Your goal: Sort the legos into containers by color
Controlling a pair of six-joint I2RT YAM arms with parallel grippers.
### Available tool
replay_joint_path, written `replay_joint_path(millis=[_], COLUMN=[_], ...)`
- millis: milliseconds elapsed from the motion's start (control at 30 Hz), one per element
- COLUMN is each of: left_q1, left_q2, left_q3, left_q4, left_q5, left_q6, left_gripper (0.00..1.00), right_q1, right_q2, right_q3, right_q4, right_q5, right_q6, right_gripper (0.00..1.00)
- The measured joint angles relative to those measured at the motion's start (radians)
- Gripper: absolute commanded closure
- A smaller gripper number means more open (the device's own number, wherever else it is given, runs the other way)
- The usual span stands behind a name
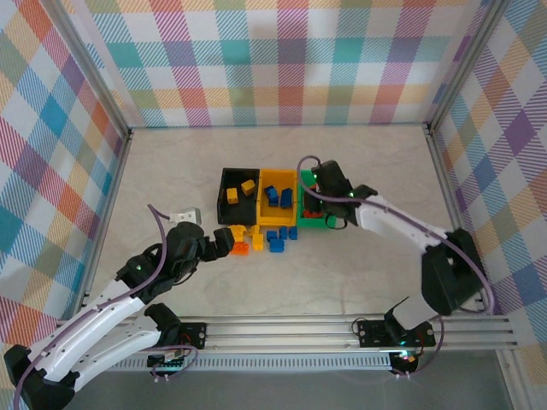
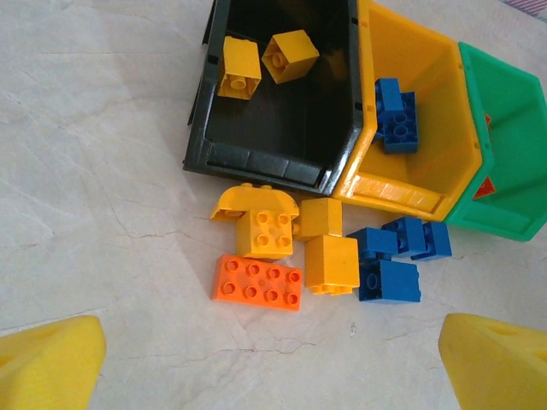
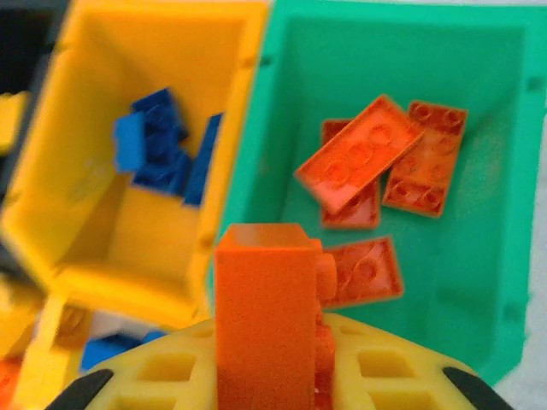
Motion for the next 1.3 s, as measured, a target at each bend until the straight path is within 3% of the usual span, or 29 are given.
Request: replay_joint_path(millis=[167,233,333,467,767,1000,1300], left_q1=[0.0,0.0,0.0,0.0,0.0,0.0,0.0], left_q2=[-0.019,-0.006,0.034,0.112,0.418,0.638,0.739], left_q3=[-0.032,-0.032,-0.032,-0.032,0.014,0.034,0.041], left_q4=[0.005,0.006,0.006,0.028,0.13,0.201,0.265], left_q5=[-0.004,-0.004,-0.004,0.002,0.034,0.022,0.024], left_q6=[-0.019,-0.024,-0.023,-0.002,0.084,0.13,0.142], left_gripper=[0.0,0.0,0.0,0.0,0.0,0.02,0.05], right_q1=[-0.058,-0.07,-0.085,-0.093,-0.08,-0.078,-0.078], right_q2=[0.187,0.229,0.257,0.237,-0.017,-0.06,-0.105], right_q3=[0.145,0.183,0.22,0.225,0.034,-0.046,-0.056], right_q4=[-0.032,-0.048,-0.058,-0.05,0.043,0.063,0.073], right_q5=[-0.002,-0.002,-0.004,-0.021,-0.102,-0.119,-0.115], right_q6=[0.02,0.027,0.046,0.053,0.069,0.078,0.09], right_gripper=[0.72,0.62,0.37,0.26,0.17,0.15,0.14])
